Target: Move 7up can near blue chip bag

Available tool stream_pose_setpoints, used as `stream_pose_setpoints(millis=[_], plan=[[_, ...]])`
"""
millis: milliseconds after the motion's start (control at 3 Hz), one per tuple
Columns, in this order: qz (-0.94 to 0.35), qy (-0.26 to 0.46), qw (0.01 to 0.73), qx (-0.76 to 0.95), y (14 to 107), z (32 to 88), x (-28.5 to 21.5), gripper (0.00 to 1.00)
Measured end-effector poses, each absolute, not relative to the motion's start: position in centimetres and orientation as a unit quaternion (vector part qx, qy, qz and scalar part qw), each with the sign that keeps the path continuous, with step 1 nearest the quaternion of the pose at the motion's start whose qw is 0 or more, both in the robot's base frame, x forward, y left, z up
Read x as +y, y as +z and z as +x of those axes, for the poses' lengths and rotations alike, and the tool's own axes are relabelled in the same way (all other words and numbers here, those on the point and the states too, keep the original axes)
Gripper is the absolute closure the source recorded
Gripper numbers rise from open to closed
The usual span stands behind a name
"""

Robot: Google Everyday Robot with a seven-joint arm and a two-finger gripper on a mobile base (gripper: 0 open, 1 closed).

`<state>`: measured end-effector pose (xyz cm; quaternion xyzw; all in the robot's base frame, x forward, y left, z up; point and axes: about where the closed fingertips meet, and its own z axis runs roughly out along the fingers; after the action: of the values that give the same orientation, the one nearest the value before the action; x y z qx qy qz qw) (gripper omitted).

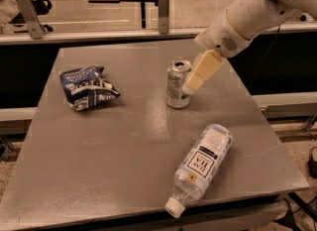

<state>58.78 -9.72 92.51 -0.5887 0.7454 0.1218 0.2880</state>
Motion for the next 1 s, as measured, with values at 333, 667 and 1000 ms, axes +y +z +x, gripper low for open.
stream_pose_setpoints(millis=[333, 667, 1000], plan=[[-0.595, 0.142, 0.291, 0.736, 91.6, 59.1, -7.8, 0.0], [-0.602, 0.152, 0.292, 0.728, 91.0, 59.2, -6.5, 0.18], [-0.606, 0.154, 0.286, 0.726, 90.7, 59.0, -6.1, 0.41]])
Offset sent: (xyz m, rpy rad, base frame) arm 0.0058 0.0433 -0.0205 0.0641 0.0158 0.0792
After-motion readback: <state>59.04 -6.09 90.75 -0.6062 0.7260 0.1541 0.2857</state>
